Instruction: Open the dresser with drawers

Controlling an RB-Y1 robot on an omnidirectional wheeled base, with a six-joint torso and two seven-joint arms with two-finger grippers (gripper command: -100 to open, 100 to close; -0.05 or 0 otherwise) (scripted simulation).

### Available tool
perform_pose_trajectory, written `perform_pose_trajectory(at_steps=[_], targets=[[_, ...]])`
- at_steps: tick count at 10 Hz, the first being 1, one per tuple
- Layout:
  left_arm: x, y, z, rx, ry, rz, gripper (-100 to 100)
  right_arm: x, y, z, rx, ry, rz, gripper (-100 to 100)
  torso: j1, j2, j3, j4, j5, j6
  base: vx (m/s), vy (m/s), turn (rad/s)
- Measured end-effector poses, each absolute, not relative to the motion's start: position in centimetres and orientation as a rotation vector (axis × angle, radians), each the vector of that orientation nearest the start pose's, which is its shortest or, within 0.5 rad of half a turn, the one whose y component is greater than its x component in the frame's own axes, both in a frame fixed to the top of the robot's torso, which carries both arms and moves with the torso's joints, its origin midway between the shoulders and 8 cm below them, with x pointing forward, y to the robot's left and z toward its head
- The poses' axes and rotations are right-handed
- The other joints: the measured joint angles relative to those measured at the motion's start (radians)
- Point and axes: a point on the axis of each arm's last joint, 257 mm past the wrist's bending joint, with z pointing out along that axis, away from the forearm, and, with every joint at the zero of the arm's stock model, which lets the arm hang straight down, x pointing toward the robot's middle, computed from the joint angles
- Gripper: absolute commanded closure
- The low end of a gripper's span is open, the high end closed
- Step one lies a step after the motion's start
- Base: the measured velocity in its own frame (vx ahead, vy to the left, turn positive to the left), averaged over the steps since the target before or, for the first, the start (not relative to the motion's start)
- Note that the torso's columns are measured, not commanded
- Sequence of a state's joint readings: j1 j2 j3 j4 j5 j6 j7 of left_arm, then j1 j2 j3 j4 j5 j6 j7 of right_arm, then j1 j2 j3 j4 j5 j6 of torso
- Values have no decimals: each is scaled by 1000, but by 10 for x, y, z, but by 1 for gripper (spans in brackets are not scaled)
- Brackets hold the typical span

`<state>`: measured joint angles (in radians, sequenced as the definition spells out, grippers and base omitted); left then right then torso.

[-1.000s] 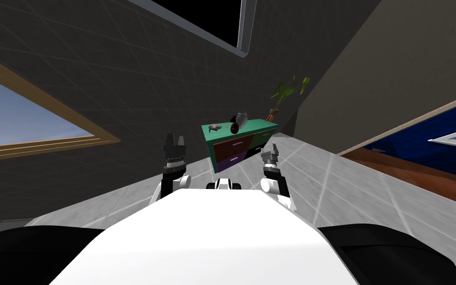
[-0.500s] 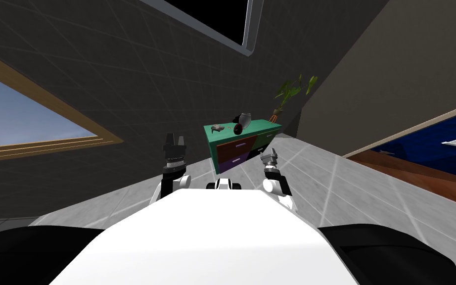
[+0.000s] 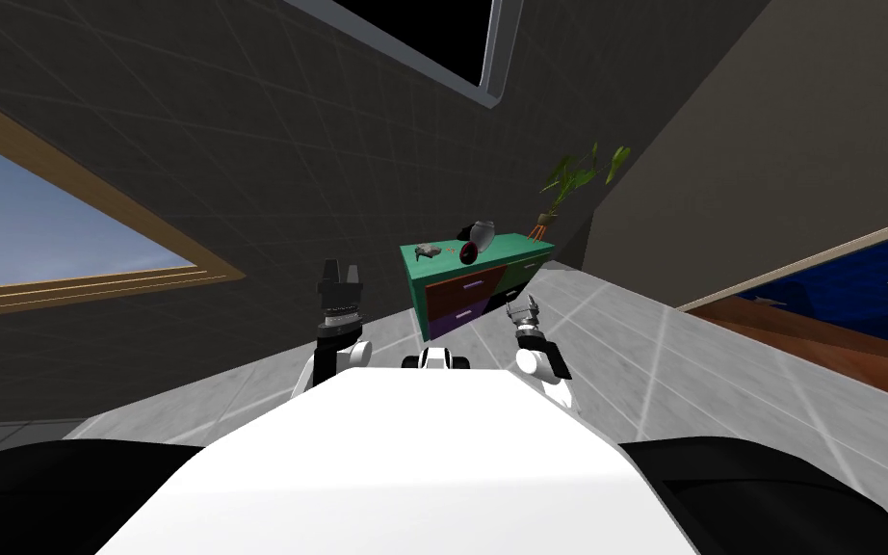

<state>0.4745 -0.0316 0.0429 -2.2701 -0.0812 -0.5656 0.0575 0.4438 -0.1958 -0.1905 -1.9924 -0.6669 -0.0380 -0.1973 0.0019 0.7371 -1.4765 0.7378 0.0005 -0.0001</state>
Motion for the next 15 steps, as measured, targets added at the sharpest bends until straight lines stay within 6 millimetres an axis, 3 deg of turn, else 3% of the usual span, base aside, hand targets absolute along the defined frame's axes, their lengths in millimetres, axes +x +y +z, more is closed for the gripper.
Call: perform_pose_trajectory(at_steps=[10, 15], targets=[[335, 281, 40, -581, 567, -1289, 0, 396, -445, -270, 2057, 366, 1564, -100, -1, 0, 0, 0, 0, 0, 43, 39, 38], [335, 281, 40, -581, 567, -1288, 0, 385, -449, -308, 2289, 192, 1606, -100, -3, 1, 1, 0, -1, 0, 37, 26, 45]])
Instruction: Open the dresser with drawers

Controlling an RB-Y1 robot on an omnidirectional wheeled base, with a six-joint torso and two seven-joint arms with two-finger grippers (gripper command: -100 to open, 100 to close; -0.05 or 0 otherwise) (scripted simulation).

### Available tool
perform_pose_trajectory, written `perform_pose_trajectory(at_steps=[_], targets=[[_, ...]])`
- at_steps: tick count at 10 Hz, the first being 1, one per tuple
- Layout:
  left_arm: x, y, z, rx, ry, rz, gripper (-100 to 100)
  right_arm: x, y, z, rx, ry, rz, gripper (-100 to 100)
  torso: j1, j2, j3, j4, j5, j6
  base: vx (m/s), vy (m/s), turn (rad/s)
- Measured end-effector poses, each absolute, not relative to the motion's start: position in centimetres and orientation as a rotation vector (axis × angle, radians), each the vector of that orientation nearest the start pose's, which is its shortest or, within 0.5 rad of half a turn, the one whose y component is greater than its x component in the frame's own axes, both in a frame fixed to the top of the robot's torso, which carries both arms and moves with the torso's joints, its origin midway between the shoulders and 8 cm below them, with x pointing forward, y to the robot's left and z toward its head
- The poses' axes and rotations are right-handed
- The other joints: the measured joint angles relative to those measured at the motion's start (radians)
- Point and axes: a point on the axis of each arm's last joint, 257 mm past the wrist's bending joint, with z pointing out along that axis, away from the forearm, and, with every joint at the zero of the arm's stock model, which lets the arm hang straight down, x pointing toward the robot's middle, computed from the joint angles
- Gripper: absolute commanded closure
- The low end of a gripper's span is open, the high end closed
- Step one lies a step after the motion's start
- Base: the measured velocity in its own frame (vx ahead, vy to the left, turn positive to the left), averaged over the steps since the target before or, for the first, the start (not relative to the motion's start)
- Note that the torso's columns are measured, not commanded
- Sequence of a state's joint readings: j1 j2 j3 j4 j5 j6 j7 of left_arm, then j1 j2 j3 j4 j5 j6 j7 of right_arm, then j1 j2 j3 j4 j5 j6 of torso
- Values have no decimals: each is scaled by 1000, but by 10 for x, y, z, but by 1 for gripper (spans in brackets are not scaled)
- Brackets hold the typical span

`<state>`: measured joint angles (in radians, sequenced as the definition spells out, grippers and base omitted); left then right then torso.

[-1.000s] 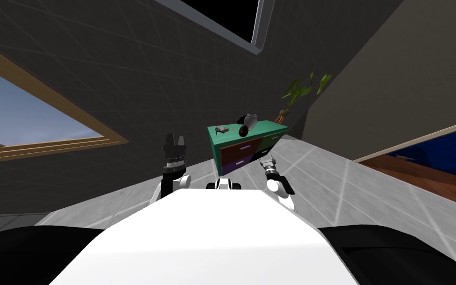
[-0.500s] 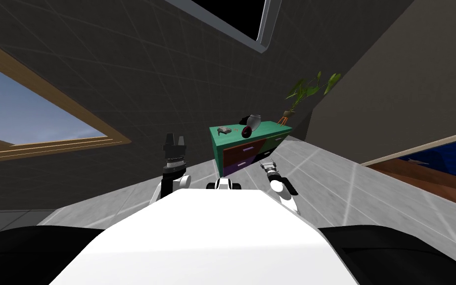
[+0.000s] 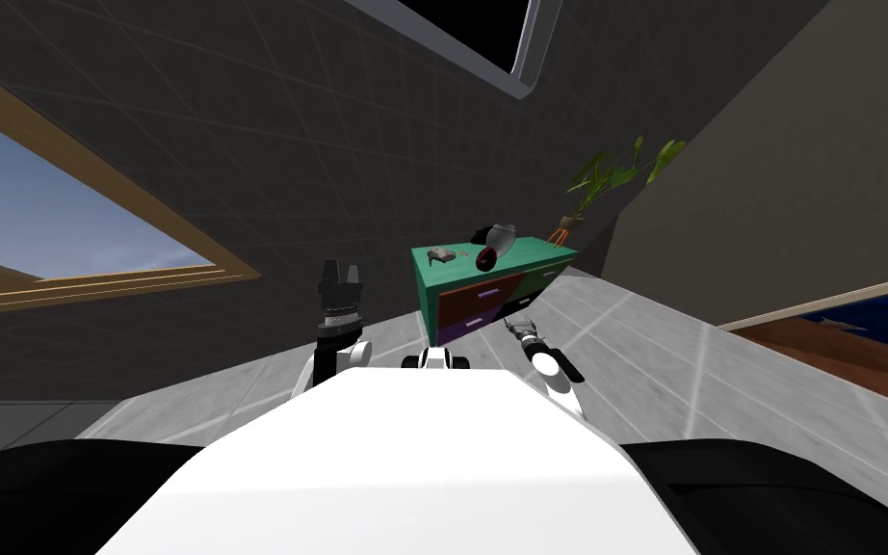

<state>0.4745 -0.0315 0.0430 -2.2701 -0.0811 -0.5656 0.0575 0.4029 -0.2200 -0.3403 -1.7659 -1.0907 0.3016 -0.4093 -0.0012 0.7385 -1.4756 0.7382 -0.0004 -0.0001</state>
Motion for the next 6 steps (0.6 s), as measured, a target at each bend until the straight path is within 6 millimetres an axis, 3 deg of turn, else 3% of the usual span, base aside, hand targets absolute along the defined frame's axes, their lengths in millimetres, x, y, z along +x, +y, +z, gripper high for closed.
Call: perform_pose_trajectory(at_steps=[6], targets=[[335, 281, 40, -581, 567, -1289, 0, 376, -449, -333, -2731, 33, -1840, -100, 1, -1, 0, 0, 0, 0, 27, 11, 50]])
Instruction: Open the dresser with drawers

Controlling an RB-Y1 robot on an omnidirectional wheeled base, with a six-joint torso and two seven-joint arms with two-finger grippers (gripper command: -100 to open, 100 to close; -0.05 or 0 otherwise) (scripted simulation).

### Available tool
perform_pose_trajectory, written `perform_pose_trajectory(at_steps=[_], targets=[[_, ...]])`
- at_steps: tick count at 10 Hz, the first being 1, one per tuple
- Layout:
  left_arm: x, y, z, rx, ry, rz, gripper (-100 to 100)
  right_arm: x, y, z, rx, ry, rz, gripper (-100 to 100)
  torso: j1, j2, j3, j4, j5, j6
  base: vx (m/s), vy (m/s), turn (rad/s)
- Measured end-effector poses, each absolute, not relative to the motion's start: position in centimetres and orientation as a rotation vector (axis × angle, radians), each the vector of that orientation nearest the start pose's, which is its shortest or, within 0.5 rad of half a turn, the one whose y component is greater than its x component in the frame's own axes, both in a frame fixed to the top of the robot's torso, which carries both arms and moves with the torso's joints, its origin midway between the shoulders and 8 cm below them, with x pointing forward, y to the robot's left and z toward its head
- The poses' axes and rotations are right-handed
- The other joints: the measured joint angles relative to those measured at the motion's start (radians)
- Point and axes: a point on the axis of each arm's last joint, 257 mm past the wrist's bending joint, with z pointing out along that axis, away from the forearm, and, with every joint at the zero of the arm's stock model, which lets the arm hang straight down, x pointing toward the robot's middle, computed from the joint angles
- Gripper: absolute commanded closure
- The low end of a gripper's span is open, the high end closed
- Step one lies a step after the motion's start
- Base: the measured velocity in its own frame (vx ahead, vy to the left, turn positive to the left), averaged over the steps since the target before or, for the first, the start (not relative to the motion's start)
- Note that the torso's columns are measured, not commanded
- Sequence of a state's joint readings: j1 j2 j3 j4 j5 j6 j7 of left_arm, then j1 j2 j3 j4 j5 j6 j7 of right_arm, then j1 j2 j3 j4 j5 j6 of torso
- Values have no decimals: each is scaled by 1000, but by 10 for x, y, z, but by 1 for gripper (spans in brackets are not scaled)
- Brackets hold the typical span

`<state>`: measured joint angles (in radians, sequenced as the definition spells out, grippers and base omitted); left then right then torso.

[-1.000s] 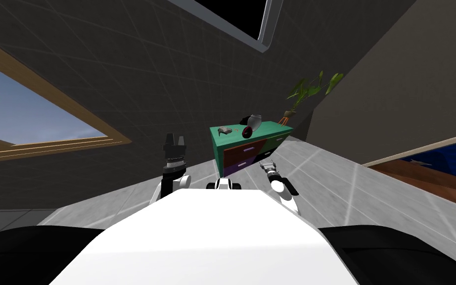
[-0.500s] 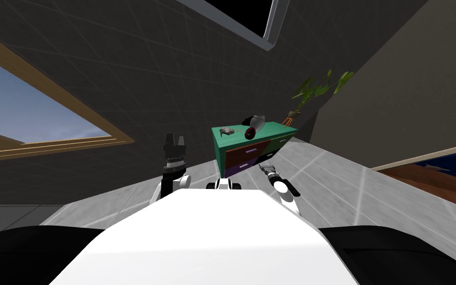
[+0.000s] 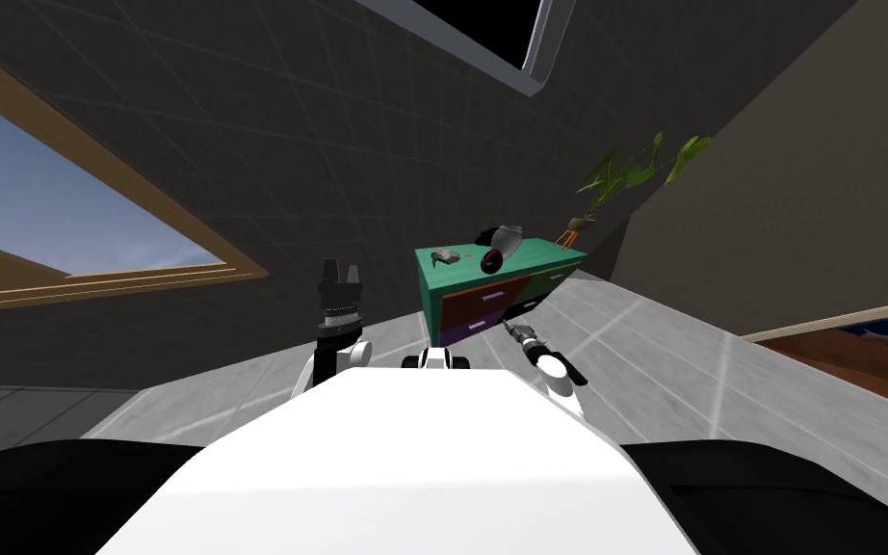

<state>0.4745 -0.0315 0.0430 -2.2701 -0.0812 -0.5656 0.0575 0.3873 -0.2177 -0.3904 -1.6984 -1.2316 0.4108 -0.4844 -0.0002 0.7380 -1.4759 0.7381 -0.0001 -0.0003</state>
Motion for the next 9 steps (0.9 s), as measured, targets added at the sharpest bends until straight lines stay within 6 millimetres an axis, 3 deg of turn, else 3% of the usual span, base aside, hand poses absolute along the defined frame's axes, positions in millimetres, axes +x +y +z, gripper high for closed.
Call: perform_pose_trajectory(at_steps=[9], targets=[[335, 281, 40, -581, 567, -1288, 0, 365, -445, -359, -2444, 444, -1609, -100, 0, 0, 0, 0, 0, 0, 29, -6, 70]])
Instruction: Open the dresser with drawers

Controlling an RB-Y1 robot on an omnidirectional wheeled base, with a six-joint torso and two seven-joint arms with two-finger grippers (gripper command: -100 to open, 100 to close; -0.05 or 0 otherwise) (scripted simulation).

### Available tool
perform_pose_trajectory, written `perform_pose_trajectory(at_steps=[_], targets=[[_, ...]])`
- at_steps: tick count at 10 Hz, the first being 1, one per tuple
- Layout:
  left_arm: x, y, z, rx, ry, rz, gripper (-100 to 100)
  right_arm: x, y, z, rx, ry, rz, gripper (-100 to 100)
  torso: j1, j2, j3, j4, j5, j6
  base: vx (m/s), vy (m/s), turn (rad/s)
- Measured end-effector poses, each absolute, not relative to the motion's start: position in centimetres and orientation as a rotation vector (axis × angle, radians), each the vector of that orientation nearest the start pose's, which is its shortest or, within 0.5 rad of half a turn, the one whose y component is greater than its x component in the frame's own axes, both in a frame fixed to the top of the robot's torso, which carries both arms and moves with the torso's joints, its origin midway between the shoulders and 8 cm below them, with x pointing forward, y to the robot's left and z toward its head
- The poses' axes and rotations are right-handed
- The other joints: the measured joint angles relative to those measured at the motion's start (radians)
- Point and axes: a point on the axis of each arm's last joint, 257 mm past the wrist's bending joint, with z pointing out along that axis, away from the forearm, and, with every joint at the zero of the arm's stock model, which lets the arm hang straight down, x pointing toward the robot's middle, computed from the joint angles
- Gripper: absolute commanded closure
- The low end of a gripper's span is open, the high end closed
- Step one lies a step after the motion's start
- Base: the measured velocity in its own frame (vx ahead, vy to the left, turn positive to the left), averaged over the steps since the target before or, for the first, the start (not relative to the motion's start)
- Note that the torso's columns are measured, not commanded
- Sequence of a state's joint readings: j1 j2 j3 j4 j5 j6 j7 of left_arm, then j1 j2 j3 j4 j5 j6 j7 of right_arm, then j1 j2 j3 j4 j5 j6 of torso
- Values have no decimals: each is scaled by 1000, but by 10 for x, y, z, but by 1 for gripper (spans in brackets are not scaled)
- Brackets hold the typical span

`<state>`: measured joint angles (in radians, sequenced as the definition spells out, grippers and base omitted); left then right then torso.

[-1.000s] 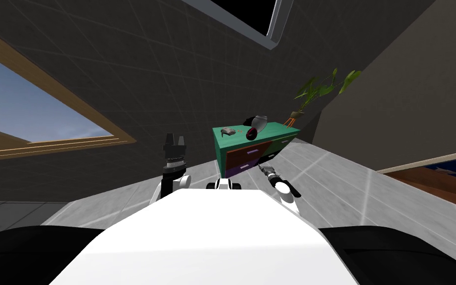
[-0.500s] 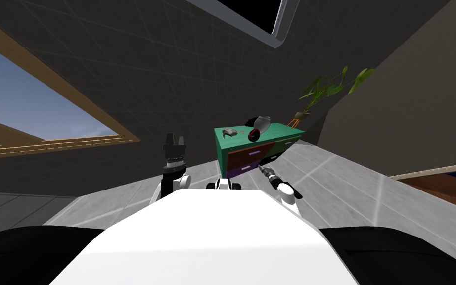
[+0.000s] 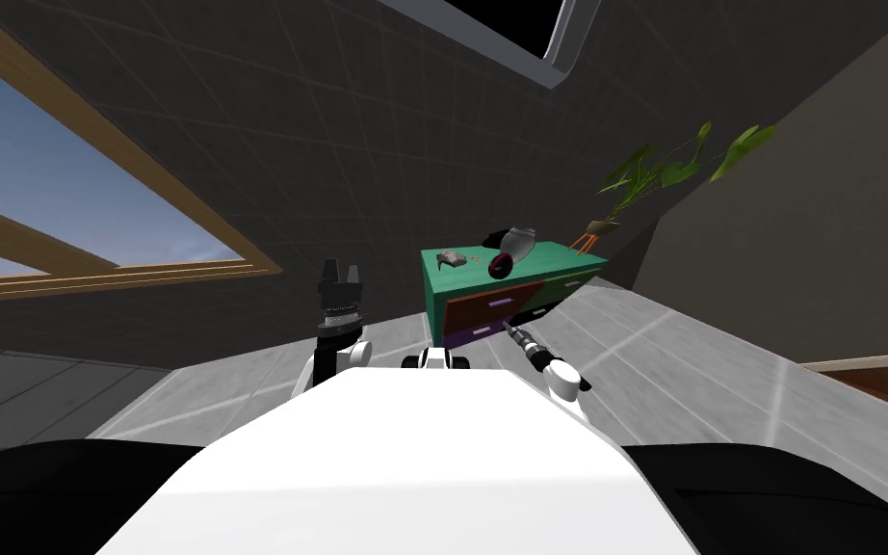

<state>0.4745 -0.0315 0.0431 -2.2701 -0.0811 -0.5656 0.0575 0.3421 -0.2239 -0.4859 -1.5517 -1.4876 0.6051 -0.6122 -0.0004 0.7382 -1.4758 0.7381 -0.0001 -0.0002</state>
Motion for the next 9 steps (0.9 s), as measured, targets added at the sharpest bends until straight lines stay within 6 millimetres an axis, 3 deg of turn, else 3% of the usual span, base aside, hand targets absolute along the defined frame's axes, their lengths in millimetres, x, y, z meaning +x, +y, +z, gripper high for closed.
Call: perform_pose_trajectory(at_steps=[9], targets=[[335, 281, 40, -581, 567, -1288, 0, 362, -434, -349, -2051, 739, -1441, -100, 0, 0, 0, 0, 0, 0, 15, -29, 89]])
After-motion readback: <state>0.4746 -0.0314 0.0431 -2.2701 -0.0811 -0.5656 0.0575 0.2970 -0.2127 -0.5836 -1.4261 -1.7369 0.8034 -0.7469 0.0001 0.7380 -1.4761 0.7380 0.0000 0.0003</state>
